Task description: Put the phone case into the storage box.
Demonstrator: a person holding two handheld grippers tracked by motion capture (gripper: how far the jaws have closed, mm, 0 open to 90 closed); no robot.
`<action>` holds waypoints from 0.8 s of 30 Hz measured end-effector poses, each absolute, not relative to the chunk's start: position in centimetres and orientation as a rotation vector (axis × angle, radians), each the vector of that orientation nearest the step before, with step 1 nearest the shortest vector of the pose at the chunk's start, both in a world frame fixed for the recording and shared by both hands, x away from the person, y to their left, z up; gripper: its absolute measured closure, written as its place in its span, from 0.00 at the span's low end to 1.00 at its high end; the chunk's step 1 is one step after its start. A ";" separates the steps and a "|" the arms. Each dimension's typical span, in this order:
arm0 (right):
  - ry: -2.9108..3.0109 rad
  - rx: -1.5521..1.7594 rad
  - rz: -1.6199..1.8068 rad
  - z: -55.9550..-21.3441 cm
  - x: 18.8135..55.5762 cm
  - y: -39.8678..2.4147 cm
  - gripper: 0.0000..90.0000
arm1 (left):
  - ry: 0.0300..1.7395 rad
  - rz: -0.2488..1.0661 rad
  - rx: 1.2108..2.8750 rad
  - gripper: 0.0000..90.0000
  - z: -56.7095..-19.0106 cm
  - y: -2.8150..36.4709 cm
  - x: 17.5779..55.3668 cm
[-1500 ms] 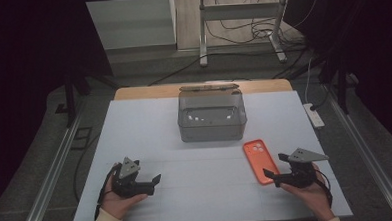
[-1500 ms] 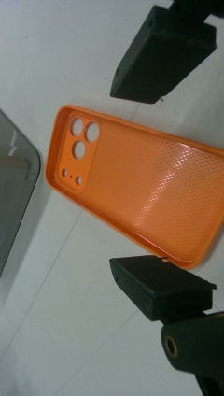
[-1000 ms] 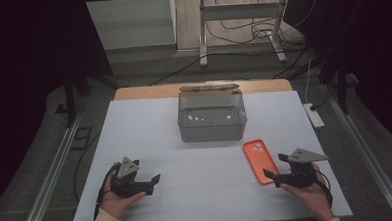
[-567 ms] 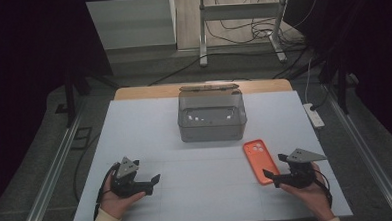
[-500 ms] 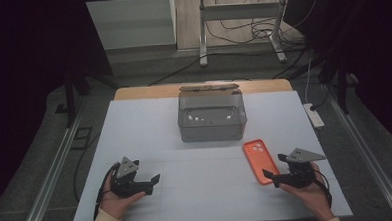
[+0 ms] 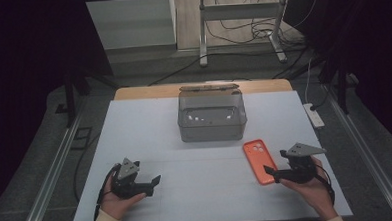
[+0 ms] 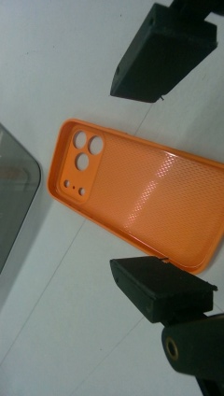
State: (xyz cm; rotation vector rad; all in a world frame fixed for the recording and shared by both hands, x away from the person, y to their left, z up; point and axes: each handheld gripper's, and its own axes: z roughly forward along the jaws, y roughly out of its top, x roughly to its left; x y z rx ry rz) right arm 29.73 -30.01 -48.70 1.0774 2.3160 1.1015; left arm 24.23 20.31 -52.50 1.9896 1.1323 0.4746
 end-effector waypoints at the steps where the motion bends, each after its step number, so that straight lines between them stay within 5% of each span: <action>1: 2.314 1.088 1.093 -48.5 29.8 -30.0 0.17 | 1.132 0.477 1.990 0.09 -52.5 20.3 24.2; 24: 2.381 1.138 0.958 -46.7 30.7 -28.4 0.27 | 1.096 0.500 2.014 0.09 -52.4 19.9 24.3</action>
